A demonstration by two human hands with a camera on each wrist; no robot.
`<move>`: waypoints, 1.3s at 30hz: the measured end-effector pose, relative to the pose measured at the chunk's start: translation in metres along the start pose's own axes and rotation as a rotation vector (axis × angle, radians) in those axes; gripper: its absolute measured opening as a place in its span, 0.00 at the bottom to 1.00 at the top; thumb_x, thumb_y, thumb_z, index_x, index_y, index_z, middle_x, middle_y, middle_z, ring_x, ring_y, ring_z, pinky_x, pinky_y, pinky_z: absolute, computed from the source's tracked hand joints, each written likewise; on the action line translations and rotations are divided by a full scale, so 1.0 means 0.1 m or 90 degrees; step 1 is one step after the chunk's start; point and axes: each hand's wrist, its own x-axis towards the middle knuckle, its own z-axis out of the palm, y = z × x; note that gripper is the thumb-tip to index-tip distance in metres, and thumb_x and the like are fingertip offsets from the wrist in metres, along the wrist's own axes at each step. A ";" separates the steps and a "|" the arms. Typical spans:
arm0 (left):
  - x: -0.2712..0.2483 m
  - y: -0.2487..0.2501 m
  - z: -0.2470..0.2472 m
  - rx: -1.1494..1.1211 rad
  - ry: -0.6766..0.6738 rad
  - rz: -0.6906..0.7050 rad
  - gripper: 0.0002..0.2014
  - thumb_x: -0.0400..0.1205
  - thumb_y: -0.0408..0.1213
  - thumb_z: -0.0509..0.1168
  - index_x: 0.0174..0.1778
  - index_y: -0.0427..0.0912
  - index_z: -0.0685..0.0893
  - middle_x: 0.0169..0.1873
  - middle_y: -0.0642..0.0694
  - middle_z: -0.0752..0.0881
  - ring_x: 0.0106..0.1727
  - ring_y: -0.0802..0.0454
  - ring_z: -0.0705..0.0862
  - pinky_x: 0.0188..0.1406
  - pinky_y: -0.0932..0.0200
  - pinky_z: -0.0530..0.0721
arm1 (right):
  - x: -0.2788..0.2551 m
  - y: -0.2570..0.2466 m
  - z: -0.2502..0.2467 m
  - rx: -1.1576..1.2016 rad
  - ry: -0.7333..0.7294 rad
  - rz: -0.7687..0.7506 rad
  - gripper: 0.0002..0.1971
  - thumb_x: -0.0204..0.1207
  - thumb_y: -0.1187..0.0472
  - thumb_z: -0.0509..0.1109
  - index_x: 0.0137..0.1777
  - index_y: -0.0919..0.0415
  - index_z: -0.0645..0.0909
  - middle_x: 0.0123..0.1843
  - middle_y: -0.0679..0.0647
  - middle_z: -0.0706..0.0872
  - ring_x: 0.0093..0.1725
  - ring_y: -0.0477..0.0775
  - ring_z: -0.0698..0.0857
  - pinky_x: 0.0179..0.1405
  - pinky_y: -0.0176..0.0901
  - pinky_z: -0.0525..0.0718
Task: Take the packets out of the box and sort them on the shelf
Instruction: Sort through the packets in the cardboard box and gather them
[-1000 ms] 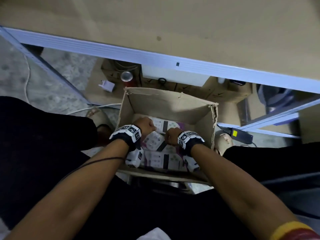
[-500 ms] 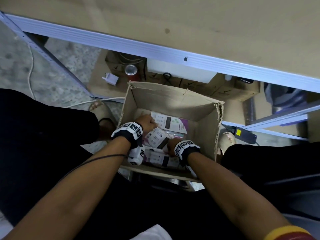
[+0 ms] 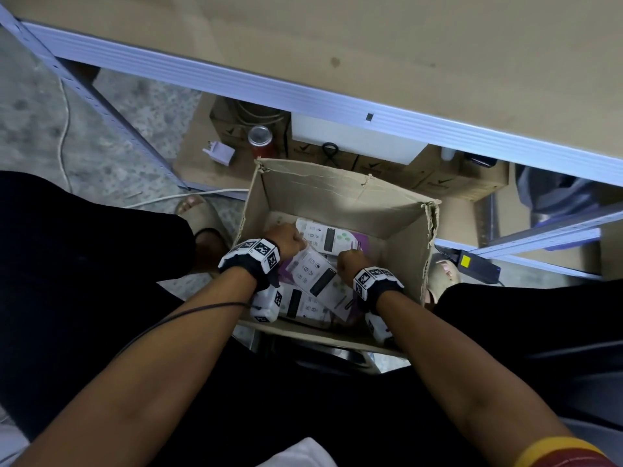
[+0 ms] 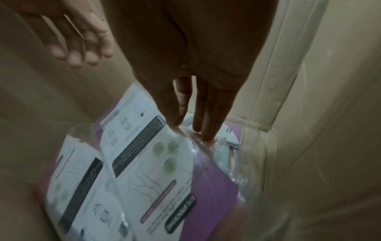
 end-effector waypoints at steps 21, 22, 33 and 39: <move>-0.08 0.12 0.01 0.082 -0.028 -0.021 0.16 0.85 0.38 0.64 0.65 0.33 0.84 0.62 0.37 0.87 0.61 0.40 0.86 0.64 0.49 0.84 | -0.09 -0.02 -0.27 0.125 0.073 0.026 0.10 0.78 0.68 0.65 0.51 0.67 0.87 0.56 0.64 0.89 0.58 0.66 0.86 0.46 0.42 0.81; -0.08 0.13 0.03 0.095 -0.038 -0.025 0.16 0.84 0.37 0.64 0.64 0.32 0.84 0.60 0.35 0.88 0.60 0.39 0.86 0.61 0.49 0.85 | -0.09 -0.02 -0.35 0.125 0.104 0.037 0.10 0.78 0.67 0.64 0.51 0.68 0.87 0.54 0.65 0.89 0.55 0.67 0.87 0.43 0.43 0.80; 0.03 0.09 0.40 0.259 -0.139 -0.030 0.16 0.83 0.36 0.68 0.64 0.32 0.86 0.67 0.32 0.84 0.65 0.38 0.84 0.68 0.50 0.81 | -0.33 -0.08 -0.98 0.017 0.173 -0.032 0.09 0.78 0.66 0.66 0.57 0.62 0.78 0.57 0.64 0.85 0.56 0.67 0.84 0.55 0.57 0.85; 0.06 0.06 0.50 0.344 -0.187 -0.050 0.28 0.83 0.35 0.69 0.78 0.30 0.72 0.79 0.32 0.73 0.78 0.34 0.73 0.75 0.42 0.76 | -0.54 -0.10 -1.22 0.009 0.176 -0.065 0.10 0.78 0.69 0.62 0.57 0.61 0.77 0.58 0.64 0.84 0.55 0.67 0.84 0.56 0.59 0.85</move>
